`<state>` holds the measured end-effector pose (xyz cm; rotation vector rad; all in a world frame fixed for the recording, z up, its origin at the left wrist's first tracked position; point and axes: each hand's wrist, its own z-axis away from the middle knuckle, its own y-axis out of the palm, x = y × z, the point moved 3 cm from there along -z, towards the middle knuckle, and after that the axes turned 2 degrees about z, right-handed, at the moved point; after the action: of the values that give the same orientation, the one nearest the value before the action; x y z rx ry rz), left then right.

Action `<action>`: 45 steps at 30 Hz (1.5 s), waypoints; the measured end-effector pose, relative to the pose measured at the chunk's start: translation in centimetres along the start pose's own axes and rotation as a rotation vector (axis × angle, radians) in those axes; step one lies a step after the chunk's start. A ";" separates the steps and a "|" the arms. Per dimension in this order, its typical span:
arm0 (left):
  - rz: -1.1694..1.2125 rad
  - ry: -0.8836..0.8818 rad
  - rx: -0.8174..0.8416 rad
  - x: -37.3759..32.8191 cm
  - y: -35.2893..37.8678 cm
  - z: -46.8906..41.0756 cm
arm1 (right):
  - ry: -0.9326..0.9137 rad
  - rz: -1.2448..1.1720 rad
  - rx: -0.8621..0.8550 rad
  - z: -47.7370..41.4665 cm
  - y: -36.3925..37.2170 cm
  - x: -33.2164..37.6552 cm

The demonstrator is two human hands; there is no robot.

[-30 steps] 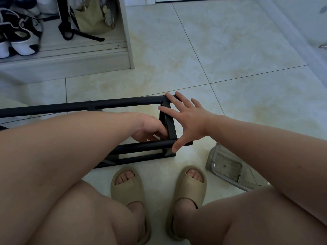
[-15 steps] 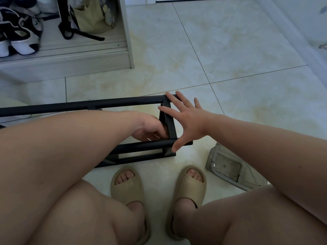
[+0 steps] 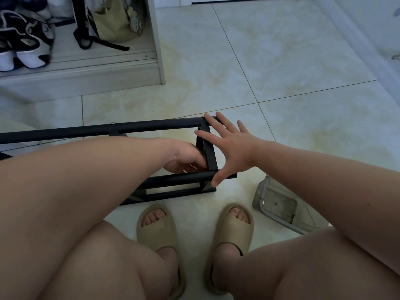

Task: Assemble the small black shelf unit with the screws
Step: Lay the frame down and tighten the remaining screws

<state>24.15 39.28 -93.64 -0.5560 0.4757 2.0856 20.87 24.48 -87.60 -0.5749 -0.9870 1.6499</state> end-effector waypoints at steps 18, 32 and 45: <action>-0.029 0.007 -0.028 0.3 0.2 0.0 | -0.006 0.003 -0.016 0.0 0.0 0.0; -0.003 0.012 -0.030 0.5 0.4 0.1 | -0.007 0.018 -0.029 0.0 0.2 -0.1; -0.033 -0.013 -0.036 0.4 0.3 0.1 | -0.007 0.022 -0.032 -0.1 0.2 -0.1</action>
<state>23.65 39.43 -93.71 -0.5672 0.4196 2.0681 20.86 24.36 -87.80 -0.6031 -1.0174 1.6590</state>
